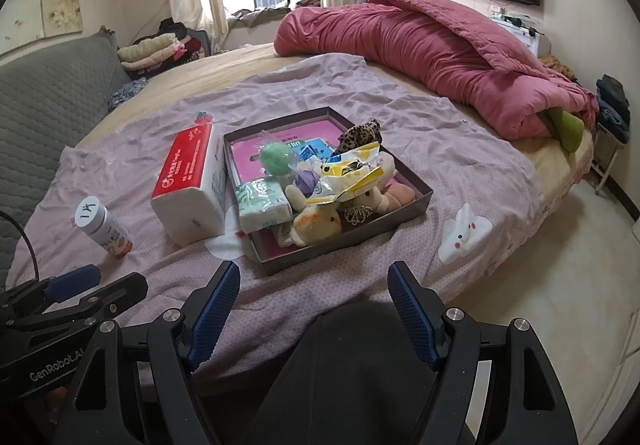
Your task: Organize soft objects
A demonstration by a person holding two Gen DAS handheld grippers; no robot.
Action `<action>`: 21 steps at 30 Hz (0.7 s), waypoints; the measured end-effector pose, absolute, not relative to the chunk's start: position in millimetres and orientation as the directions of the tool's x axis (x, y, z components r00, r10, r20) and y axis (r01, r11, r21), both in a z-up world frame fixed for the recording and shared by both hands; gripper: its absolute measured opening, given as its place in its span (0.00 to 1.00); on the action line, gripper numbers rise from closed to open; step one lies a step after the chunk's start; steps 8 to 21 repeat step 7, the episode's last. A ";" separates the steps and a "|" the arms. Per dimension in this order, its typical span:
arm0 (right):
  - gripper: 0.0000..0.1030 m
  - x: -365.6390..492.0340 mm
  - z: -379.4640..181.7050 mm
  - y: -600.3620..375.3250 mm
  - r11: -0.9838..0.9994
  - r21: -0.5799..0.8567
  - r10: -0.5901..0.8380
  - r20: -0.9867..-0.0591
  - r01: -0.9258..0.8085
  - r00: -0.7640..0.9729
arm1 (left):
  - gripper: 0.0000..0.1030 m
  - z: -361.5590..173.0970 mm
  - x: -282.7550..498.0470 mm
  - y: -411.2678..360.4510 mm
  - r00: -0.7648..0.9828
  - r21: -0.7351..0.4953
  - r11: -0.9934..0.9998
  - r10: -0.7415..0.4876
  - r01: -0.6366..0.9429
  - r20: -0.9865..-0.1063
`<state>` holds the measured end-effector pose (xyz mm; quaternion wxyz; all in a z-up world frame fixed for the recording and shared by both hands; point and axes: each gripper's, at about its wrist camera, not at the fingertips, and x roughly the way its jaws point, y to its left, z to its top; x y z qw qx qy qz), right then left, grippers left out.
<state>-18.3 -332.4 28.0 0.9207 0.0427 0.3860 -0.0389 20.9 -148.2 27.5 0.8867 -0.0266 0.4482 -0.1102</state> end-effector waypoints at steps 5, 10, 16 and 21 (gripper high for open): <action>0.75 -15.1 29.4 -325.0 0.995 0.020 -0.053 -0.713 0.096 0.699 | 0.64 22.5 19.2 -142.3 0.573 -0.161 0.971 -0.234 0.176 -0.785; 0.75 -13.1 32.9 -315.0 0.998 -0.009 -0.056 -0.702 0.070 0.710 | 0.64 22.7 16.4 -136.6 0.579 -0.169 0.968 -0.245 0.184 -0.778; 0.75 -13.1 32.9 -315.0 0.998 -0.009 -0.056 -0.702 0.070 0.710 | 0.64 22.7 16.4 -136.6 0.579 -0.169 0.968 -0.245 0.184 -0.778; 0.75 -13.1 32.9 -315.0 0.998 -0.009 -0.056 -0.702 0.070 0.710 | 0.64 22.7 16.4 -136.6 0.579 -0.169 0.968 -0.245 0.184 -0.778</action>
